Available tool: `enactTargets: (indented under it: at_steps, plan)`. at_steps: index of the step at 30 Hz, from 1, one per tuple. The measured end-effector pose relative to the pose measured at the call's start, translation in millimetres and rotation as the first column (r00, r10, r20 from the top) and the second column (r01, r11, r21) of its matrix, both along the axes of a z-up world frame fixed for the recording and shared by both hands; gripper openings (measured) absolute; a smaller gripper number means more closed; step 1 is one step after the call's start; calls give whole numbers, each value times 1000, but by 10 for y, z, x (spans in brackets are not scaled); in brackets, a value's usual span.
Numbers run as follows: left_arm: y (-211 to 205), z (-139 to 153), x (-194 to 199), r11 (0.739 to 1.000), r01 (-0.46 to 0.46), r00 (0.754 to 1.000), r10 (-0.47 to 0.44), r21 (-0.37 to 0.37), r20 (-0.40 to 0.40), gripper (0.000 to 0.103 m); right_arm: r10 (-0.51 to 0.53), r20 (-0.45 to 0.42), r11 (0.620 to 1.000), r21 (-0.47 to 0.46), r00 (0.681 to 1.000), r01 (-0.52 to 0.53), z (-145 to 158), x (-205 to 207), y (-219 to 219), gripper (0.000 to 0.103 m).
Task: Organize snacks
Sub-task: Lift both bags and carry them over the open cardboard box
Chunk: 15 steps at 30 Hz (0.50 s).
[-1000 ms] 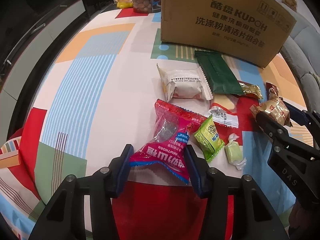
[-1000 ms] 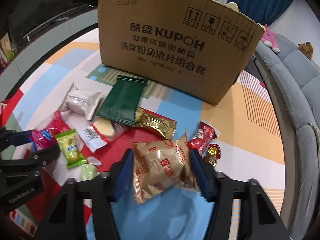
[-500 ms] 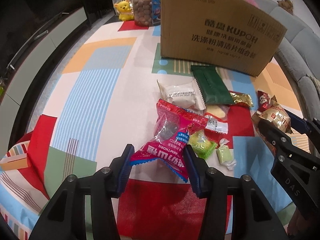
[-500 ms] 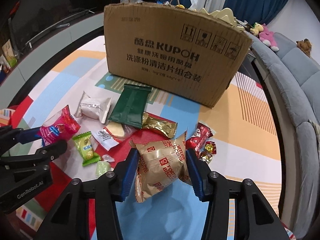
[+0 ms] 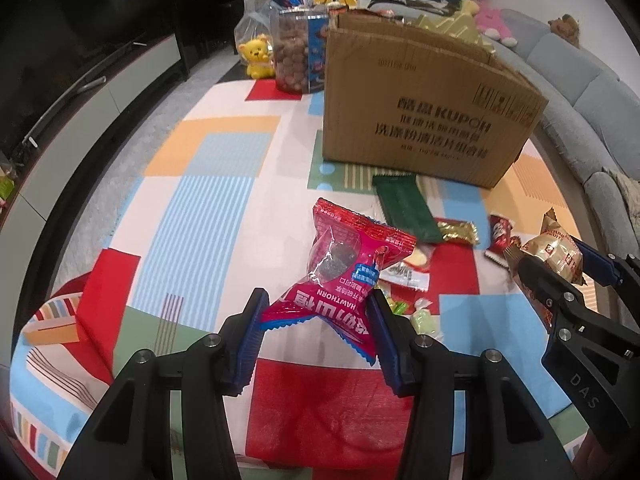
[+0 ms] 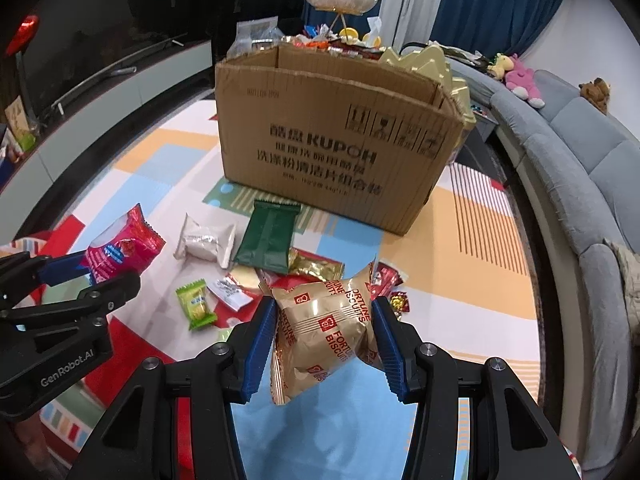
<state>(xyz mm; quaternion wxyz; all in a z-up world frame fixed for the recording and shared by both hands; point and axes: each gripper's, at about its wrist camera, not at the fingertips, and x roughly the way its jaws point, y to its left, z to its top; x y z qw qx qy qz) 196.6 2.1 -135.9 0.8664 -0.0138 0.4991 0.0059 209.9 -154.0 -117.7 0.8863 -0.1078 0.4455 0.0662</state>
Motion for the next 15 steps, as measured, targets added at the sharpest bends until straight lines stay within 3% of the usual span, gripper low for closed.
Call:
enactTargets:
  at_steps: [15]
  plan:
    - [-41,381,124,1000,9,1000,-9,-6,23,49,-65,-24,996,66,998,66,415,129,-105,50]
